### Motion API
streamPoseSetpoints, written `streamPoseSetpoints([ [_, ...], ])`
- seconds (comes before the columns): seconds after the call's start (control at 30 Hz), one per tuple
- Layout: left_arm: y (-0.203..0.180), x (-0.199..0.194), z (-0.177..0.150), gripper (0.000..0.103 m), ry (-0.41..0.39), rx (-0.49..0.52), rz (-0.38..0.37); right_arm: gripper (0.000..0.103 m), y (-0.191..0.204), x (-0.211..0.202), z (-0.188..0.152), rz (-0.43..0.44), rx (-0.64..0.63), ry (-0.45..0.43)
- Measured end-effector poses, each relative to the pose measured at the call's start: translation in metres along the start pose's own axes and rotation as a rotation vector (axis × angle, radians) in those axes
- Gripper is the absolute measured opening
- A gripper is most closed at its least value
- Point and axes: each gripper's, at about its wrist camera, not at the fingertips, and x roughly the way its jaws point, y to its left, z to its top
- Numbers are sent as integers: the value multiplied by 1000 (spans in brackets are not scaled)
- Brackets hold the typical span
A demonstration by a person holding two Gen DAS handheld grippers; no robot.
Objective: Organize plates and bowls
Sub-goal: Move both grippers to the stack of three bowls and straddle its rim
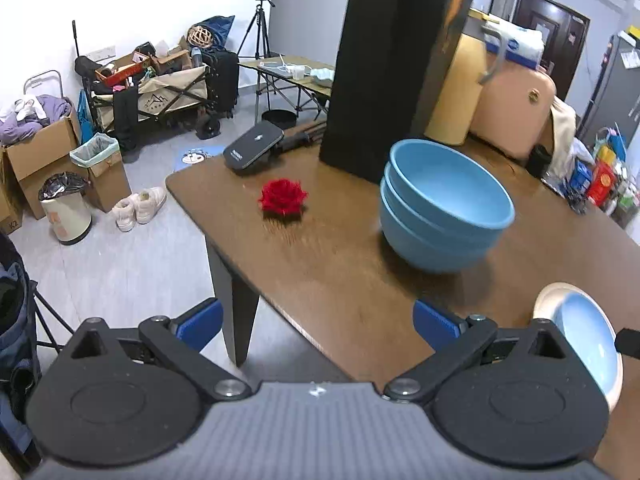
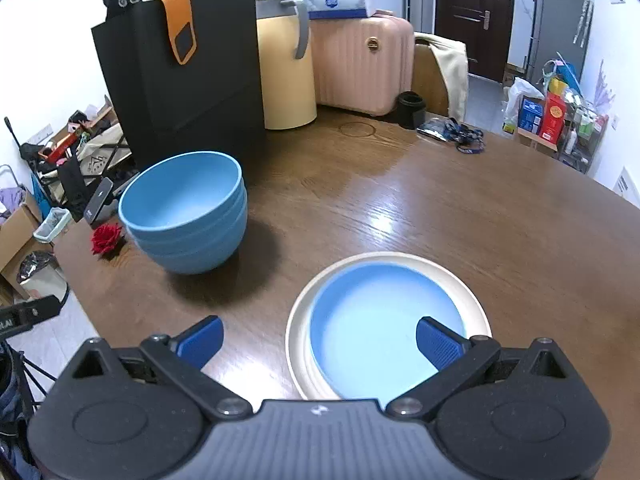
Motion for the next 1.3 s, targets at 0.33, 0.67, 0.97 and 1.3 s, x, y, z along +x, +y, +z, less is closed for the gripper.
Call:
streamPoseSetpoints([
  [0.33, 5, -52, -12, 103, -35, 34, -11, 103, -12, -38, -36, 4, 36, -24],
  [0.67, 40, -49, 6, 103, -40, -31, -28, 103, -6, -52, -35, -62, 70, -89],
  [0.97, 37, -8, 56, 103, -40, 134, -130, 103, 26, -29, -9, -105, 142, -93],
  [1.3, 27, 41, 102, 103, -13, 255, -255, 103, 67, 10, 28, -151, 154, -52],
])
